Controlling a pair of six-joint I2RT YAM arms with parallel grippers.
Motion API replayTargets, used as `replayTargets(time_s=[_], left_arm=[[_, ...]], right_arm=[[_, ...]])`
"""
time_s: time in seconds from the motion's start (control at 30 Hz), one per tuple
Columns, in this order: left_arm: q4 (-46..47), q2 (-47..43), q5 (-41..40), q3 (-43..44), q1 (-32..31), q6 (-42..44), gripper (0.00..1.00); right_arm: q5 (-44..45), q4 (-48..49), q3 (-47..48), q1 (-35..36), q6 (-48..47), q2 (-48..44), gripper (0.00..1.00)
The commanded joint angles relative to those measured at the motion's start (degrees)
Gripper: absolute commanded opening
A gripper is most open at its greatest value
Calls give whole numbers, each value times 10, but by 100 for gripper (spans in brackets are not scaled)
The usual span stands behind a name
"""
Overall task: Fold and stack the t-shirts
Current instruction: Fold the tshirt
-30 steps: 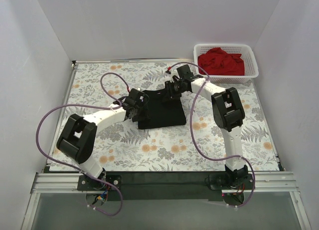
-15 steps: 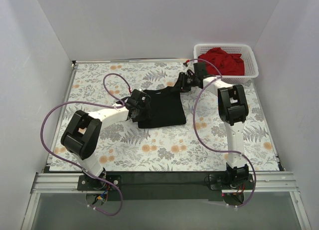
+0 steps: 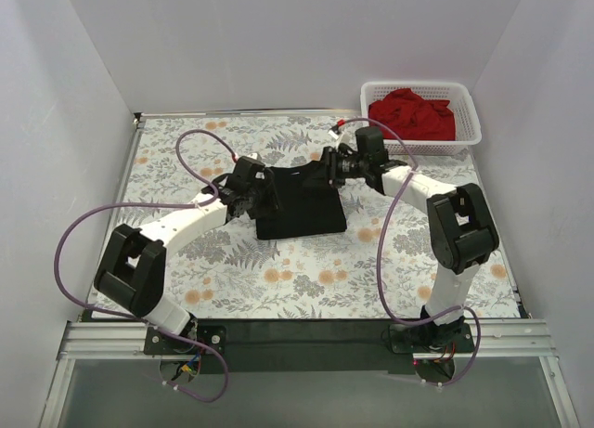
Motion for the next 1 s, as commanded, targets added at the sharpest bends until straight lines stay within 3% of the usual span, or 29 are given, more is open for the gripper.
replayTargets(time_s=[0.0,0.23,0.47,0.63,0.7,0.8,0.9,0.97], left_arm=[[-5,30,36,13,3,-20,41],[2,109,80,-13,53,-56,29],[-1,109,114,-48,91,-71,28],[-8,60,126,-37,91,-65,35],[-10,25,135,-32,87,-63,47],[-11,-15,143,-37,81,-63,56],[-6,-25,143,-58,81,-66,55],[-2,-14,145,-74,82,-67,47]], right_arm=[[-15,40,-31,41,23,17,34],[-20,73,-102,32,18,86,33],[-30,73,-146,-18,15,112,32],[-59,70,-135,-18,20,57,32],[-66,70,-142,-18,24,30,32],[-89,69,-163,-20,25,11,32],[-92,70,-188,-27,16,5,33],[-90,74,-213,-36,10,13,32]])
